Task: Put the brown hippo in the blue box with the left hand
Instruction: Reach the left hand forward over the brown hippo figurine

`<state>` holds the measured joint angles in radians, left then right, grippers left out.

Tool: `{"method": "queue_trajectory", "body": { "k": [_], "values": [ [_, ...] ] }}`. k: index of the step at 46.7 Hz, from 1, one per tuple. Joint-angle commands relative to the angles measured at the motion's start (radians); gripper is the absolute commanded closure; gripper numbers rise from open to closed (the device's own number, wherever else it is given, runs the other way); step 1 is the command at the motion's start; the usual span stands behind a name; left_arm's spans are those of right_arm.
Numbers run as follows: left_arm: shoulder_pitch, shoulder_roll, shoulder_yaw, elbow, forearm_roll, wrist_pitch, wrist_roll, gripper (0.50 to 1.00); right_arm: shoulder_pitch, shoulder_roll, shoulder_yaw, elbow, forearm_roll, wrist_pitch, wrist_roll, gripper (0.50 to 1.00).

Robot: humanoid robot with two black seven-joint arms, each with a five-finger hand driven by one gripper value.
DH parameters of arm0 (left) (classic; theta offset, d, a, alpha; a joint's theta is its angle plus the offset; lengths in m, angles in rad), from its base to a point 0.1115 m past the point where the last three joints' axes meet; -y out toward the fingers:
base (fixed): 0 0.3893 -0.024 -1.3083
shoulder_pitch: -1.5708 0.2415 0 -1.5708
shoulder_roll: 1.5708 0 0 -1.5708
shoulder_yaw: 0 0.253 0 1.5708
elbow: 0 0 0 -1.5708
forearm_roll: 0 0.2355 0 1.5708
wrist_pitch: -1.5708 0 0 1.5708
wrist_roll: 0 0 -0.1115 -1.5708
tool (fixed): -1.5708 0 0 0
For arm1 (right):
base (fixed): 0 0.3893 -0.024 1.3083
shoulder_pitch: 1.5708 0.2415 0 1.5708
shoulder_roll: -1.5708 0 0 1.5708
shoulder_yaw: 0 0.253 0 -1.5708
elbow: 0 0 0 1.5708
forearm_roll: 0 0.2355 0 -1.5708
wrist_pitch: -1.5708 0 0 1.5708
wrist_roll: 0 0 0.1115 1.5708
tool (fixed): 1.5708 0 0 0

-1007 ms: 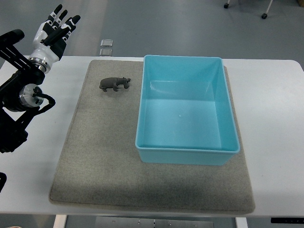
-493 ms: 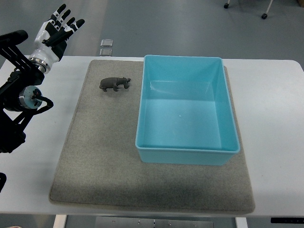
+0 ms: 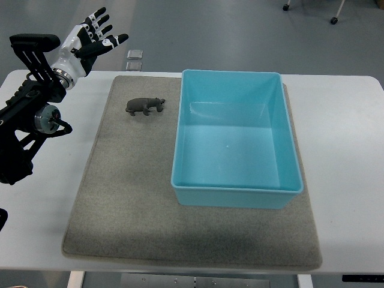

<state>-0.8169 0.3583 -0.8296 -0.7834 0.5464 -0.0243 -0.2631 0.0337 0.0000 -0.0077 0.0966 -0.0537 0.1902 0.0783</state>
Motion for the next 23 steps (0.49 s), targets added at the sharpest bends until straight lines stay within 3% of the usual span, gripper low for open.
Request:
{"method": "queue_trajectory", "body": {
  "k": [1,12,23],
  "values": [
    [-0.025,-0.002,0.035,0.018,0.099,0.001,-0.001,0.506,0.000,0.000,0.000,0.000,0.000,0.000,0.000,0.564],
    [-0.076,0.001,0.116,0.019,0.329,0.004,-0.001,0.510,0.000,0.000,0.000,0.000,0.000,0.000,0.000,0.564],
    [-0.177,0.045,0.331,0.044,0.481,-0.002,0.001,0.516,0.000,0.000,0.000,0.000,0.000,0.000,0.000,0.564]
  ]
}}
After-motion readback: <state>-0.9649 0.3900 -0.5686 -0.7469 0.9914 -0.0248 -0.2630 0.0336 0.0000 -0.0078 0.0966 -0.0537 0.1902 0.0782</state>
